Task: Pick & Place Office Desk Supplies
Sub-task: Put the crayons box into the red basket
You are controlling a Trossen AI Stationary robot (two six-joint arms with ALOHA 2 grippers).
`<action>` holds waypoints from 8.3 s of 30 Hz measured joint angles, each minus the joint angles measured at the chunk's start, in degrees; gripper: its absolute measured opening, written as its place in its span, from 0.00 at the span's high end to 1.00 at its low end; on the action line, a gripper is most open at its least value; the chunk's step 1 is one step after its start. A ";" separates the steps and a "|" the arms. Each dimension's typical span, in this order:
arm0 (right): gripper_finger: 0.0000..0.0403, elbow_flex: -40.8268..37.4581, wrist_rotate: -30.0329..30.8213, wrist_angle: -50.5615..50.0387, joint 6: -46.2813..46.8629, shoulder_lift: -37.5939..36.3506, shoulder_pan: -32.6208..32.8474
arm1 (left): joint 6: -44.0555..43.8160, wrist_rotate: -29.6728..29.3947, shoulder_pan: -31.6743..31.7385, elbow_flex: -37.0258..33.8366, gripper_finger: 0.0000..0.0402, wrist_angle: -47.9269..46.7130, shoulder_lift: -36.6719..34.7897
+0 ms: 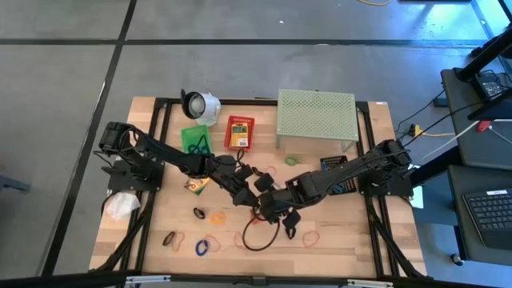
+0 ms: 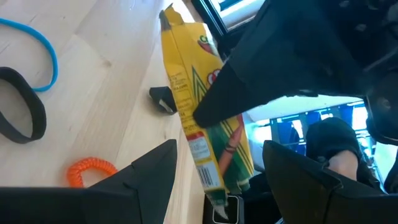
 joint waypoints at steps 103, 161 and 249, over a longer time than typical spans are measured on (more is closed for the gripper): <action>0.50 -0.09 5.59 7.80 1.27 -0.91 0.95 | -2.86 -1.16 -2.61 0.05 0.85 4.65 0.31; 0.47 0.14 15.07 -0.67 17.13 -7.39 5.32 | 0.60 0.91 4.32 -0.04 0.92 9.31 0.52; 0.47 -24.57 22.24 27.03 58.43 -12.63 13.92 | 26.40 -20.83 34.05 12.52 0.82 -47.21 5.38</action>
